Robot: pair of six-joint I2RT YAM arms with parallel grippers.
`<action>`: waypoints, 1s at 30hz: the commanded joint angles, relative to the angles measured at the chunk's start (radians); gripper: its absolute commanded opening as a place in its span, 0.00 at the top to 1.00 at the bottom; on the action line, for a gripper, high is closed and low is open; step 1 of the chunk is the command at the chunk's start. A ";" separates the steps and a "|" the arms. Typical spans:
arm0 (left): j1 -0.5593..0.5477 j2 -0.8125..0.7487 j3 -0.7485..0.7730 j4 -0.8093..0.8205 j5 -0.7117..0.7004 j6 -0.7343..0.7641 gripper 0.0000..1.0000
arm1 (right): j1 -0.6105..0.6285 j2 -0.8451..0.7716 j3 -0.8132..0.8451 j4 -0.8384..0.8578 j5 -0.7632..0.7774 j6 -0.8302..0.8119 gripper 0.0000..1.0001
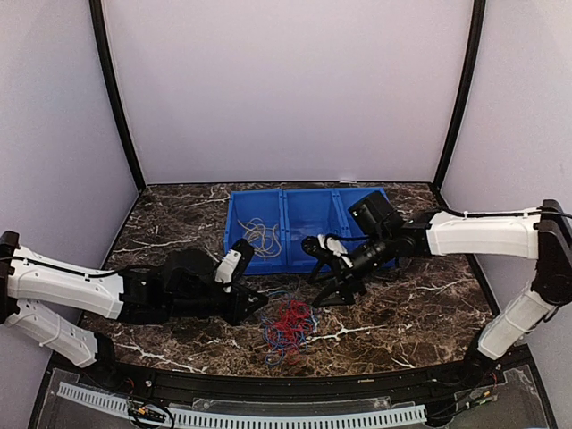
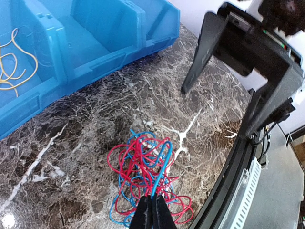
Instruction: Untangle the cables
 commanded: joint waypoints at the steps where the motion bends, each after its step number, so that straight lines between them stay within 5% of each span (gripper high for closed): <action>1: 0.004 -0.050 -0.091 0.185 -0.105 -0.104 1.00 | 0.084 0.097 0.051 0.100 0.038 0.123 0.28; 6: 0.004 -0.061 -0.131 0.222 -0.144 -0.147 1.00 | 0.166 0.179 0.082 0.199 0.157 0.188 0.28; 12: 0.004 -0.071 -0.138 0.183 -0.214 -0.205 1.00 | 0.216 0.255 0.084 0.294 0.247 0.225 0.41; 19: 0.004 -0.104 -0.146 0.175 -0.255 -0.233 1.00 | 0.266 0.390 0.136 0.323 0.439 0.287 0.36; 27: 0.006 -0.231 -0.124 0.064 -0.331 -0.234 1.00 | 0.268 0.470 0.131 0.311 0.414 0.296 0.78; 30: 0.006 -0.346 -0.067 -0.044 -0.413 -0.208 1.00 | 0.267 0.463 0.102 0.318 0.408 0.294 0.83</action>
